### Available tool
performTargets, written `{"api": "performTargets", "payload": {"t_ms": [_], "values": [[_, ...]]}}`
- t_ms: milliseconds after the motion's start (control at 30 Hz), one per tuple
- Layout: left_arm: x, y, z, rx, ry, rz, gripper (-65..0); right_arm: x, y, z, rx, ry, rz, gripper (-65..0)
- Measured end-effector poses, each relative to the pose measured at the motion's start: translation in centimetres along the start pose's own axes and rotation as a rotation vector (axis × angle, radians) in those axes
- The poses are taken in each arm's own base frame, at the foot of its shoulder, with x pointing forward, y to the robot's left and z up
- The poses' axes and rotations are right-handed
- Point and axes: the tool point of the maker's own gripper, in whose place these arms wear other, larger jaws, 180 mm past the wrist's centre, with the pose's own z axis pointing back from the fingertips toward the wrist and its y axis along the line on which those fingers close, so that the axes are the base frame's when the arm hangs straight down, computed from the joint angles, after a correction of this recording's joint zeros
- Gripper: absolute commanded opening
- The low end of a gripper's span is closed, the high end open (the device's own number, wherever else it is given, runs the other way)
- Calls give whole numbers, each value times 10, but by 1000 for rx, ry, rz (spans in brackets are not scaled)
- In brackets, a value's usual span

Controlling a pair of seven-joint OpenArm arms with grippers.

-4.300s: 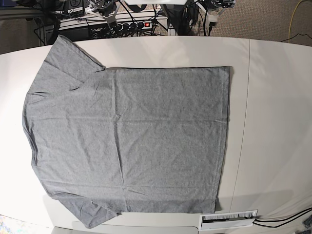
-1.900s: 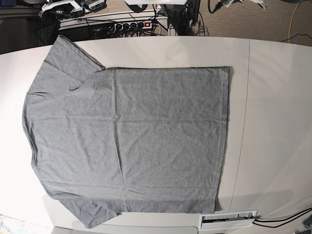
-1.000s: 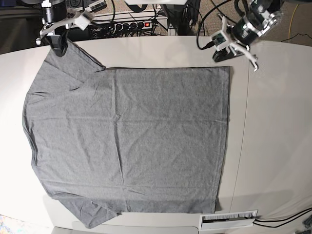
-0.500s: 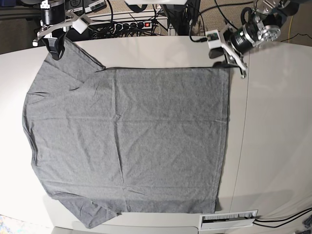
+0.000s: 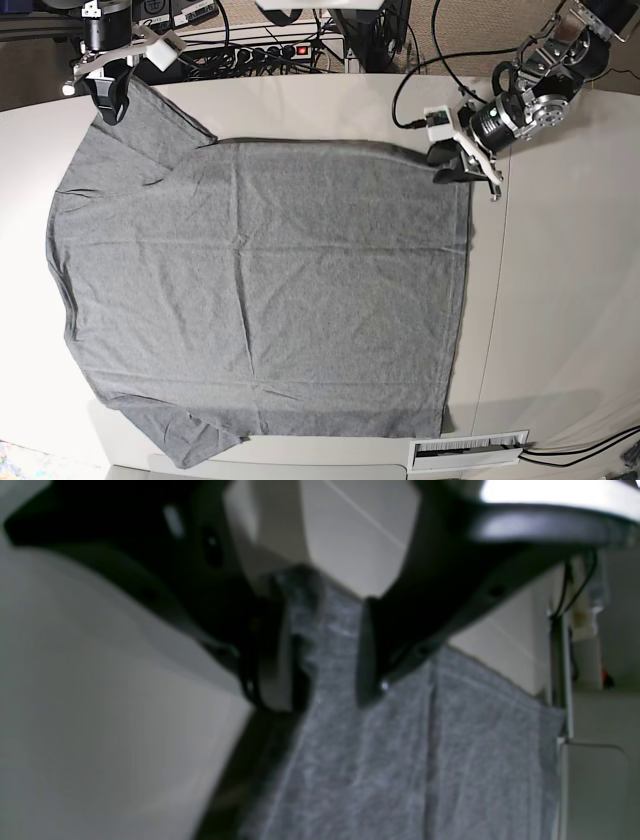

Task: Fold the T-shirt properly
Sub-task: 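Lower both grippers onto the shirt's shoulder corners and pinch them, then drag the shoulder corners apart with both grippers to smooth the shirt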

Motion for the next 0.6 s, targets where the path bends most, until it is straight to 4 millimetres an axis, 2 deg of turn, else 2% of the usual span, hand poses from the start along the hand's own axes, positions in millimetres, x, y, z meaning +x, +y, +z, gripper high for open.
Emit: {"api": "performTargets", "payload": {"t_ms": [200, 333, 433, 600], "values": [[-21, 1, 4, -12, 74, -24, -650, 0, -9, 0, -50, -1, 64, -650], [-37, 4, 10, -12, 135, -52, -650, -3, -22, 1, -119, 26, 143, -650], [-39, 5, 11, -9, 152, -54, -650, -7, -24, 0, -129, 52, 136, -650], [-49, -10, 31, -38, 232, -99, -650, -1, 11, -1, 62, 8, 4, -650]]}}
